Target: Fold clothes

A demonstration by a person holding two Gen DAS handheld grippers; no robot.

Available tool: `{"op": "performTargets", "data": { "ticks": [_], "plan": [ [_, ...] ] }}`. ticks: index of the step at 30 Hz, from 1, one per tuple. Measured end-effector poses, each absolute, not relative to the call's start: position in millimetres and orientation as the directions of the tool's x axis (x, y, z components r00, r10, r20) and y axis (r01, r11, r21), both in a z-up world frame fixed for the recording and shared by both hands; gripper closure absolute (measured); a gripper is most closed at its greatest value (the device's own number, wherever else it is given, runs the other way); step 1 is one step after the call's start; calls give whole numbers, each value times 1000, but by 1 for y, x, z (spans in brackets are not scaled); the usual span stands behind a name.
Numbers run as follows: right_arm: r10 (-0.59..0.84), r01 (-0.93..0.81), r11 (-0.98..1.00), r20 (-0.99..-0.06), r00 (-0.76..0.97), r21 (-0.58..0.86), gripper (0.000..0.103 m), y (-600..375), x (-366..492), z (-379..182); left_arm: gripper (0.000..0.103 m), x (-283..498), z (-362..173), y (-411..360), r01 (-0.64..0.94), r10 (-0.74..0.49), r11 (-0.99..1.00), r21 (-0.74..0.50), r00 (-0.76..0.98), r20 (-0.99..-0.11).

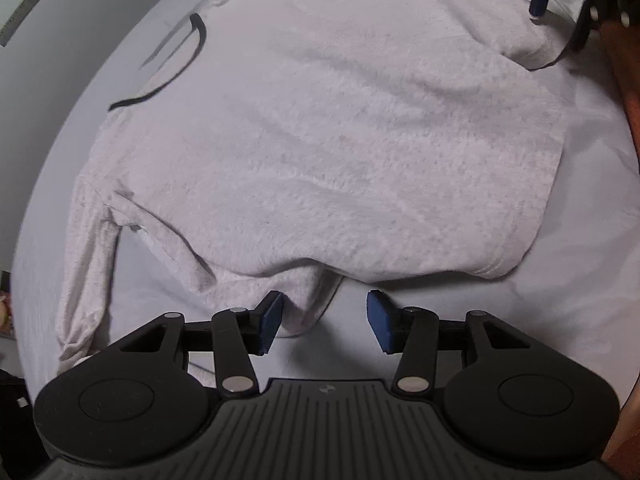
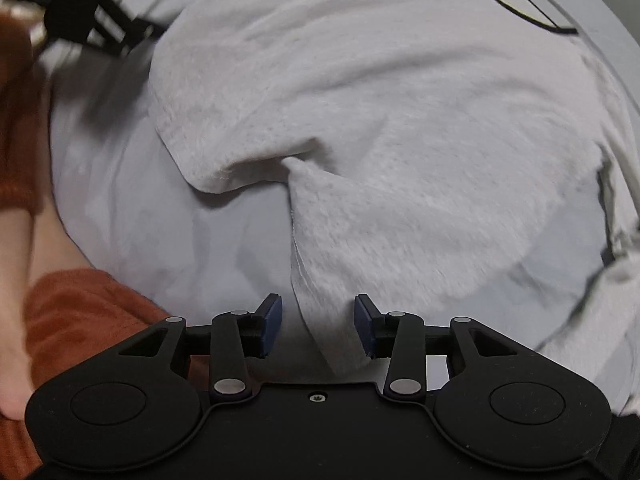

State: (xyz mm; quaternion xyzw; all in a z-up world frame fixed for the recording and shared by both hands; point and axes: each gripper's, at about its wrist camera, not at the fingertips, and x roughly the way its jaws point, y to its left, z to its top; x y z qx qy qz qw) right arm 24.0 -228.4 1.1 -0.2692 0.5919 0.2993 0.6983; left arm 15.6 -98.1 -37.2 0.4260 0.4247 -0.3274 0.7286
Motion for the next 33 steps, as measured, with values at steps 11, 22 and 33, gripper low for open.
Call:
{"op": "performTargets", "data": {
  "ticks": [11,22,33],
  "plan": [
    [104,-748,663,-985,137,-34,96,-259,38,-6,94,47,-10,-78,893,-180,404,197,288,-940],
    [117,-625,780,-976,184,-24,97,-322,82,15,100,64,0,-27,914,14,359,187,195,-981],
    [200,-736,676,-954,225,-32,62,-290,48,31,63,-4,-2,-81,929,-132,85,359,368,-920]
  ]
}}
